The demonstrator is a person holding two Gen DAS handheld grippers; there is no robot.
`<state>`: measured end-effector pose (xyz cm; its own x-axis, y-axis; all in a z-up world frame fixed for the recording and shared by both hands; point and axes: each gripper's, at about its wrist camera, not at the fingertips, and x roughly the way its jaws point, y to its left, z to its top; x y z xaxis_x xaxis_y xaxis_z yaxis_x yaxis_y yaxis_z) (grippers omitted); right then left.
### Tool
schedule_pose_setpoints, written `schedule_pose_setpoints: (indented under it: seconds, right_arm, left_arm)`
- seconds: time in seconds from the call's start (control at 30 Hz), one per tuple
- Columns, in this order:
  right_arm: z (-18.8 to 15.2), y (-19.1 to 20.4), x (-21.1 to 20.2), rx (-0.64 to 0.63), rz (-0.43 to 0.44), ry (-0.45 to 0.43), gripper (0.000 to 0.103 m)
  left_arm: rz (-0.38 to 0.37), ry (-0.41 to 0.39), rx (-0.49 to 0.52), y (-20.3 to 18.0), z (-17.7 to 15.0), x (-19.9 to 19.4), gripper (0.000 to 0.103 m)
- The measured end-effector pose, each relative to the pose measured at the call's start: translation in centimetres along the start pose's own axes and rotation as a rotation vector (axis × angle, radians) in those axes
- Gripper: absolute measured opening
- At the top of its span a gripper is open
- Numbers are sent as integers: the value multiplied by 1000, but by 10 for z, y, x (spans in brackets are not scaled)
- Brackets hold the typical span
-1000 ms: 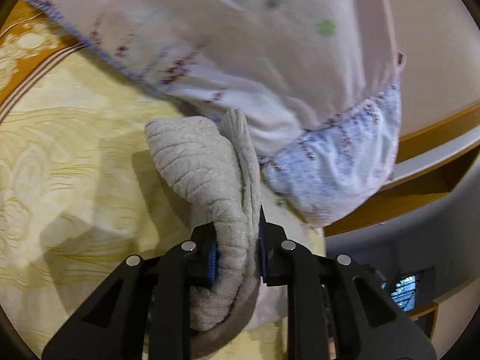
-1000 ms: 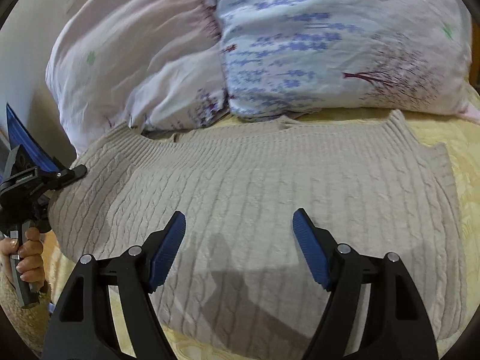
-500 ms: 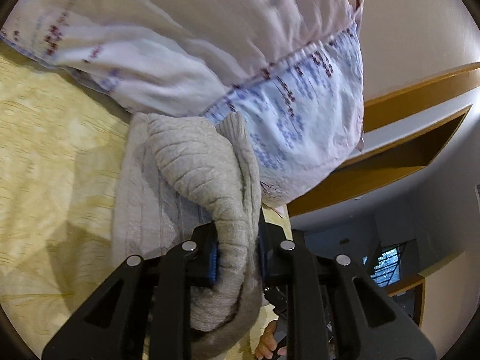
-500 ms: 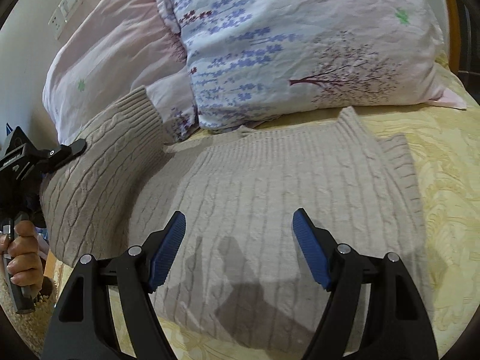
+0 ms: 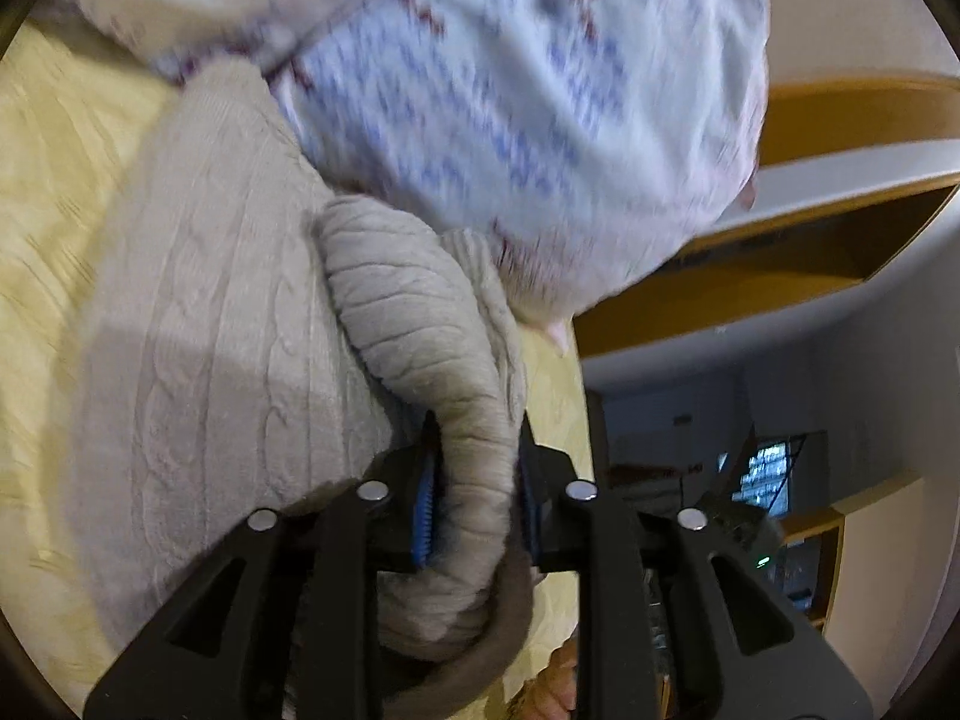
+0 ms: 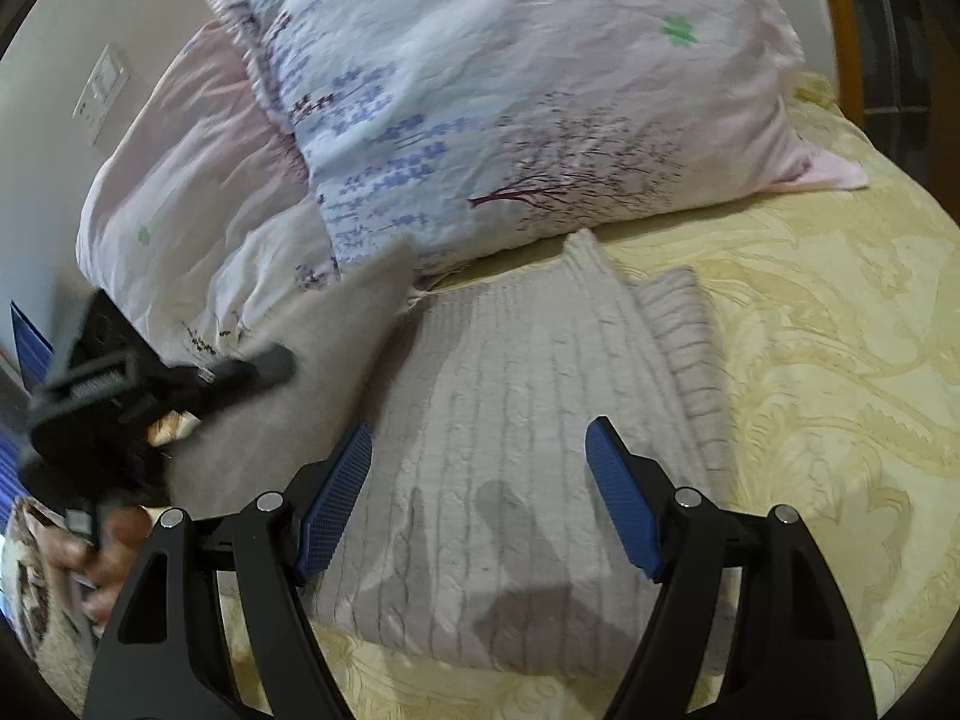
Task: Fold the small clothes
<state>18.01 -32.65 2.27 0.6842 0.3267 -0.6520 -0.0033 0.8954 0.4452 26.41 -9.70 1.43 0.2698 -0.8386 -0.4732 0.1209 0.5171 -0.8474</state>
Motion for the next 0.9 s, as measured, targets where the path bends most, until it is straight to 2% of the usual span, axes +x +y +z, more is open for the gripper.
schedule_pose_setpoints:
  seconds: [0.13,0.2,0.27,0.37,0.43,0.5,0.63,0.73,0.9]
  right_arm:
    - [3,-12,-6,45,42,7,76]
    - [5,-16,-8,67,69,13,76]
    - [6,-20,-10,93,105,22,76]
    - [9,-27,-14,132,153,45,76]
    - [11,-32,-14,163,194,64,76]
    - [13,-36,-11,200,238,89,76]
    - [16,-44,3,286,321,156,75]
    - [16,-47,17,331,346,191,75]
    - [16,-36,34,312,326,216,71]
  left_arm:
    - [-43,34,-13,-3,-2,15,31]
    - [-100,61,-18,-6,-1,16,44]
    - [-111,68,-4,-11,-2,10,57]
    - [-96,37,55,-16,-2,-11,65]
    - [-61,3,89,-17,-2,-28,67]
    - [12,-45,142,-16,-2,-48,69]
    - [265,-145,241,-10,-2,-76,72]
    - [393,-165,268,1,-1,-83,72]
    - [432,-122,214,24,4,-75,72]
